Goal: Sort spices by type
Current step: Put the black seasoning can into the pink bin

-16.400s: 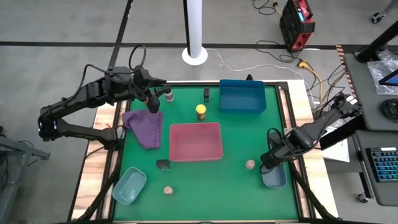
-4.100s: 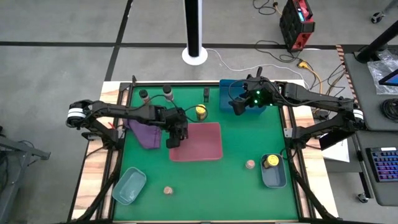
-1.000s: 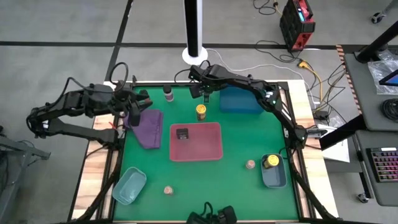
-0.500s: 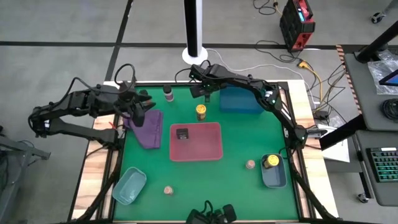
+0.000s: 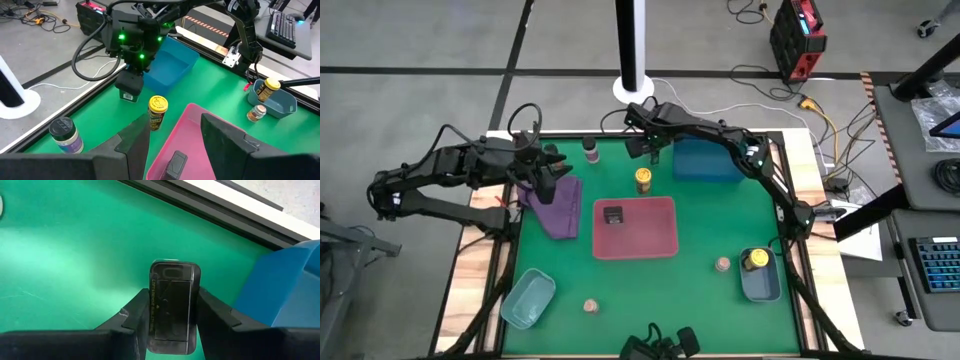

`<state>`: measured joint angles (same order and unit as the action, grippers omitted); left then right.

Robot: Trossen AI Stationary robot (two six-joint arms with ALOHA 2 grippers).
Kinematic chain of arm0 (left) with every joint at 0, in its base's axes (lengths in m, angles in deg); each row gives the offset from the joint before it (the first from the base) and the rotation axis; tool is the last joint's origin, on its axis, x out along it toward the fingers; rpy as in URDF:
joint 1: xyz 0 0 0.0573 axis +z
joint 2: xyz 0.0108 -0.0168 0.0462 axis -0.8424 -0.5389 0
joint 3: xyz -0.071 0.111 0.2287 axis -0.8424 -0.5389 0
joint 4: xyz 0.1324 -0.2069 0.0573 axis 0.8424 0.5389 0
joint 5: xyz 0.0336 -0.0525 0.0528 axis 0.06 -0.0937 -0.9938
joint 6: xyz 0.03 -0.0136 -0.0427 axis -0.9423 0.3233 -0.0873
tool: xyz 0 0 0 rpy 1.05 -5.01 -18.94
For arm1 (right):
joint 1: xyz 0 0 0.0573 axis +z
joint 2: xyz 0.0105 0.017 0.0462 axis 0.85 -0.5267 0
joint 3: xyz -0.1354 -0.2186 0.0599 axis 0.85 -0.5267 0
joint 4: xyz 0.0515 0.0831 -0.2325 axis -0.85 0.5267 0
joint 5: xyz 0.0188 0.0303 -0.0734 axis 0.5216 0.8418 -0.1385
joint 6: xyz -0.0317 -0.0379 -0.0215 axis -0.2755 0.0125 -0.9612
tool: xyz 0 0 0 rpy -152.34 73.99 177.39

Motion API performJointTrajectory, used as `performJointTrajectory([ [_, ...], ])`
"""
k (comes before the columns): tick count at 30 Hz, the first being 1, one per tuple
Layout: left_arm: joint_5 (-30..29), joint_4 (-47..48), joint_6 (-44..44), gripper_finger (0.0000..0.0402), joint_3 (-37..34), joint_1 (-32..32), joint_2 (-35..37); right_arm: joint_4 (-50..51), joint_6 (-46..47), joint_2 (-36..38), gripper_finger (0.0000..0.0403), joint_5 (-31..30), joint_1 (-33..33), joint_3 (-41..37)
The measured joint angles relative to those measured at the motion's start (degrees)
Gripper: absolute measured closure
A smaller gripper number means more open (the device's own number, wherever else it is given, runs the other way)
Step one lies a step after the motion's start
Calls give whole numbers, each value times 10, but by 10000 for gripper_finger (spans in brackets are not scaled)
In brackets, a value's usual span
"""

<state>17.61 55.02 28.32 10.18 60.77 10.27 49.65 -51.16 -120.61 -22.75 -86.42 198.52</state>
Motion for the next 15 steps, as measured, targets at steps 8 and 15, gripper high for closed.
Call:
performJointTrajectory([
  [8, 0, 0, 0, 241, 0, 0, 1, 8, -18, 4, 284, 4, 0, 32],
  [15, 0, 0, 0, 241, 0, 0, 1, 22, -64, 32, 284, 21, 0, 42],
])
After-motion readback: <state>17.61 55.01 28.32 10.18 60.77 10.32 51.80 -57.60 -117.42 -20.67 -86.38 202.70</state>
